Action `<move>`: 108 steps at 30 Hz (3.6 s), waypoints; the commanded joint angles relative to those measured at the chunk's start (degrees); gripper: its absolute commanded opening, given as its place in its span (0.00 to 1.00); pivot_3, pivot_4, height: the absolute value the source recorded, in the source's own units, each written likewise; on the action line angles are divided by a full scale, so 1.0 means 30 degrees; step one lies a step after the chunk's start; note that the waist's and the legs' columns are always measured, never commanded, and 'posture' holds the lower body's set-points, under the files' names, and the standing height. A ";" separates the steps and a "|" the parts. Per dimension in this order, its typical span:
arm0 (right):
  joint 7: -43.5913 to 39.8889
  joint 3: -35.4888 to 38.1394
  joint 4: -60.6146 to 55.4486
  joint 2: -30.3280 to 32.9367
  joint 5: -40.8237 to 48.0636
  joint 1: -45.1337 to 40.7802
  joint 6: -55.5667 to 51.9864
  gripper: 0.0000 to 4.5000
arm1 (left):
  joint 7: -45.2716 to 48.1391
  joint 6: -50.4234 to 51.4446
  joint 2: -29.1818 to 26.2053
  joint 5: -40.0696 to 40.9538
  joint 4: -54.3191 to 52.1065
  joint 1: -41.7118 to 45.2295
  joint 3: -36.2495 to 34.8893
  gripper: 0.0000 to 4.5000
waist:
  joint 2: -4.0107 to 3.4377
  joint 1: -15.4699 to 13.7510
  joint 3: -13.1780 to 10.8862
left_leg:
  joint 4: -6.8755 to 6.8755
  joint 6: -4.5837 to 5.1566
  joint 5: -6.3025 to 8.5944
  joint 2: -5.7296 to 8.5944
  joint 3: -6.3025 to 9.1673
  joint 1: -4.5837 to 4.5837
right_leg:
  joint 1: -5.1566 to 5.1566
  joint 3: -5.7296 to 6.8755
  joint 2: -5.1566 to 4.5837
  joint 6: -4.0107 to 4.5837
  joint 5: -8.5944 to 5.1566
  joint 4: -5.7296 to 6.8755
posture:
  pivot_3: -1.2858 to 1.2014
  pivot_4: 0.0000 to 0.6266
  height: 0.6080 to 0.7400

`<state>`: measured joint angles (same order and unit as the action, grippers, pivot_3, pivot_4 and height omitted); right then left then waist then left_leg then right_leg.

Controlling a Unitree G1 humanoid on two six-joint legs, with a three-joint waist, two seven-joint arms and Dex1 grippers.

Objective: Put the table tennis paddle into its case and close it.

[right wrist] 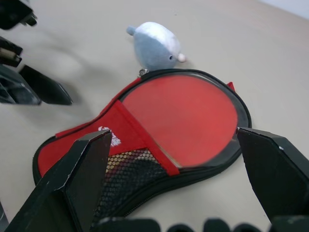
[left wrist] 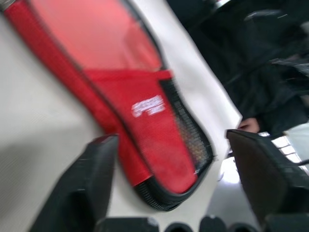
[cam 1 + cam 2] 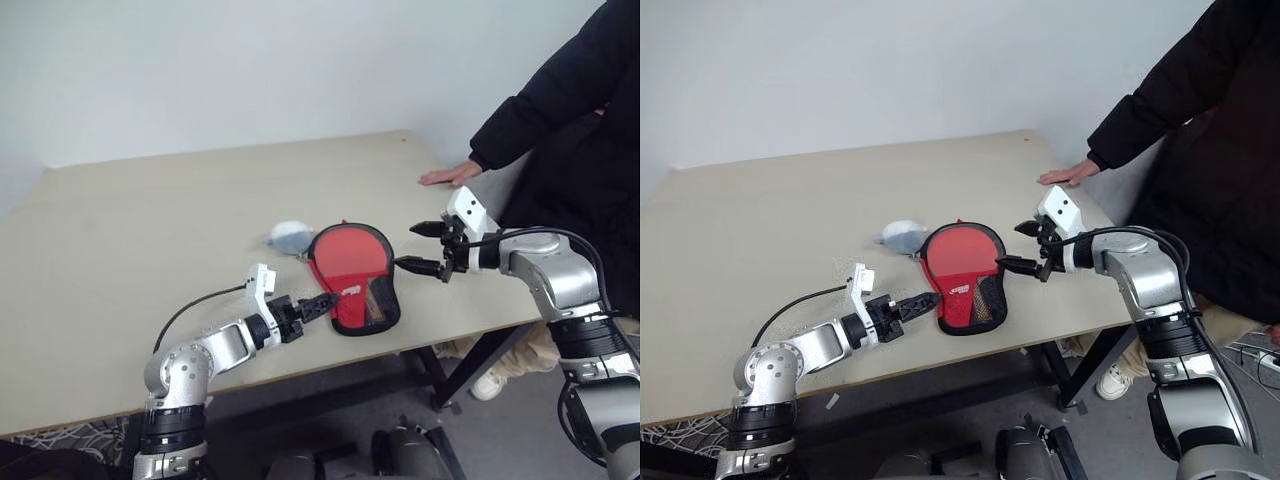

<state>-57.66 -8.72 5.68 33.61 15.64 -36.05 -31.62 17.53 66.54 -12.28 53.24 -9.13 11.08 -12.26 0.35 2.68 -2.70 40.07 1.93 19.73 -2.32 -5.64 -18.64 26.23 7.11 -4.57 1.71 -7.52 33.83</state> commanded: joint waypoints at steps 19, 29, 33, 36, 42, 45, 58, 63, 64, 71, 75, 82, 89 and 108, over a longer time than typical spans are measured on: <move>-0.0243 -0.0441 -0.1729 -0.0168 0.0204 0.0451 -0.0273 1.00 | -0.4215 0.3714 0.2181 0.3855 0.0958 0.0410 -0.2694 0.92 | 0.0016 -0.0001 0.0000 | 0.0006 -0.0002 0.0000 0.0010 0.0011 0.0006 | -0.0011 -0.0002 -0.0001 0.0001 -0.0001 0.0001 | 0.52 0.00 1.00; -0.0154 -0.0485 -0.1943 -0.0286 0.0187 0.0583 -0.0436 1.00 | -0.5449 0.3838 0.2564 0.4222 0.1611 0.0566 -0.2916 0.92 | 0.0018 0.0000 0.0000 | 0.0011 -0.0006 -0.0001 0.0025 0.0045 0.0021 | -0.0044 -0.0006 0.0000 0.0000 -0.0001 0.0002 | 0.52 0.00 1.00; -0.0119 -0.0492 -0.2075 -0.0333 0.0202 0.0622 -0.0532 1.00 | -0.5598 0.3787 0.2812 0.4220 0.1766 0.0487 -0.2699 0.92 | 0.0020 -0.0007 0.0000 | 0.0011 -0.0007 -0.0004 0.0038 0.0077 0.0025 | -0.0063 -0.0005 -0.0001 0.0001 -0.0003 0.0002 | 0.52 0.00 1.00; -0.0091 -0.0512 -0.2182 -0.0369 0.0216 0.0647 -0.0613 1.00 | -0.5657 0.3668 0.3013 0.4234 0.1912 0.0534 -0.2655 0.92 | 0.0019 -0.0008 0.0000 | 0.0011 0.0005 -0.0010 0.0068 0.0105 0.0026 | -0.0078 -0.0006 -0.0010 0.0001 -0.0004 0.0001 | 0.52 0.00 1.00; -0.0035 -0.0559 -0.2234 -0.0493 0.0221 0.0551 -0.0734 1.00 | -0.5875 0.3386 0.3435 0.4146 0.2269 0.0716 -0.2512 0.92 | 0.0020 -0.0015 0.0000 | 0.0017 0.0020 -0.0018 0.0175 0.0220 0.0026 | -0.0145 -0.0042 -0.0039 -0.0003 -0.0005 -0.0011 | 0.52 0.00 1.00; -0.0032 -0.0592 -0.2292 -0.0537 0.0239 0.0561 -0.0783 1.00 | -0.6009 0.3366 0.3698 0.4262 0.2483 0.0823 -0.2539 0.92 | 0.0020 -0.0041 0.0000 | 0.0017 0.0075 0.0012 0.0235 0.0308 0.0026 | -0.0189 -0.0039 -0.0055 -0.0006 -0.0008 -0.0018 | 0.52 0.00 1.00; 0.0002 -0.0671 -0.2730 -0.0702 0.0291 0.0747 -0.1052 1.00 | -0.5866 0.3836 0.3879 0.5322 0.3922 0.1926 -0.3137 0.92 | 0.0029 -0.0318 -0.0006 | 0.0038 0.0159 0.0008 0.0298 0.0469 0.0004 | -0.0252 0.0006 -0.0085 -0.0019 -0.0016 -0.0025 | 0.52 0.00 1.00; 0.0018 -0.0682 -0.2867 -0.0776 0.0286 0.0819 -0.1109 1.00 | -0.6056 0.3819 0.4155 0.6036 0.4473 0.2102 -0.3601 0.92 | 0.0042 -0.0449 -0.0014 | 0.0037 0.0148 0.0001 0.0297 0.0478 -0.0003 | -0.0250 0.0014 -0.0084 -0.0023 -0.0019 -0.0034 | 0.52 0.00 1.00; 0.0021 -0.0682 -0.2901 -0.0798 0.0277 0.0846 -0.1119 1.00 | -0.6049 0.3838 0.4186 0.6097 0.4534 0.2100 -0.3648 0.92 | 0.0043 -0.0463 -0.0015 | 0.0037 0.0127 -0.0011 0.0299 0.0480 -0.0006 | -0.0248 0.0015 -0.0084 -0.0024 -0.0020 -0.0035 | 0.52 0.00 1.00; 0.0044 -0.0754 -0.3007 -0.0850 0.0281 0.0855 -0.1144 1.00 | -0.6093 0.3733 0.4460 0.6397 0.4853 0.2115 -0.3732 0.92 | 0.0072 -0.0467 -0.0034 | 0.0036 0.0112 -0.0015 0.0297 0.0491 -0.0021 | -0.0245 0.0022 -0.0086 -0.0027 -0.0023 -0.0051 | 0.52 0.00 1.00; 0.0055 -0.0793 -0.3038 -0.0841 0.0293 0.0849 -0.1147 1.00 | -0.6187 0.3677 0.4448 0.6342 0.4992 0.2172 -0.3684 0.92 | 0.0085 -0.0469 -0.0043 | 0.0036 0.0135 -0.0005 0.0297 0.0496 -0.0022 | -0.0244 0.0027 -0.0087 -0.0028 -0.0024 -0.0053 | 0.52 0.00 1.00; 0.0113 -0.0800 -0.3124 -0.0859 0.0297 0.0900 -0.1156 1.00 | -0.6285 0.3303 0.4138 0.5437 0.4853 0.2018 -0.3196 0.92 | 0.0088 -0.0473 -0.0045 | 0.0036 0.0152 0.0020 0.0290 0.0502 -0.0022 | -0.0245 0.0035 -0.0095 -0.0029 -0.0025 -0.0053 | 0.52 0.00 1.00; 0.0063 -0.0782 -0.3186 -0.0814 0.0352 0.0854 -0.1148 1.00 | -0.6124 0.3112 0.3684 0.4596 0.5349 0.1828 -0.2642 0.81 | 0.0088 -0.0465 -0.0045 | 0.0036 0.0151 0.0022 0.0284 0.0508 -0.0011 | -0.0255 0.0048 -0.0094 -0.0029 -0.0026 -0.0048 | 0.52 0.00 1.00; 0.0204 -0.0682 -0.3802 -0.0933 0.0589 0.0802 -0.1611 1.00 | -0.6224 0.3518 0.3514 0.3977 0.5833 0.2014 -0.2767 0.01 | 0.0077 -0.0467 -0.0043 | 0.0018 0.0150 0.0019 0.0256 0.0611 0.0025 | -0.0262 0.0056 -0.0096 -0.0039 -0.0035 -0.0049 | 0.52 0.00 1.00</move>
<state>-57.33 -11.93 -3.44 30.88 16.31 -32.93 -36.40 -0.32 76.87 -1.54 66.70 7.03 17.80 -20.93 0.58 1.28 -2.83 40.12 2.38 19.79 -1.55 -3.73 -18.56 25.44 7.28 -4.84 1.58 -7.63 33.68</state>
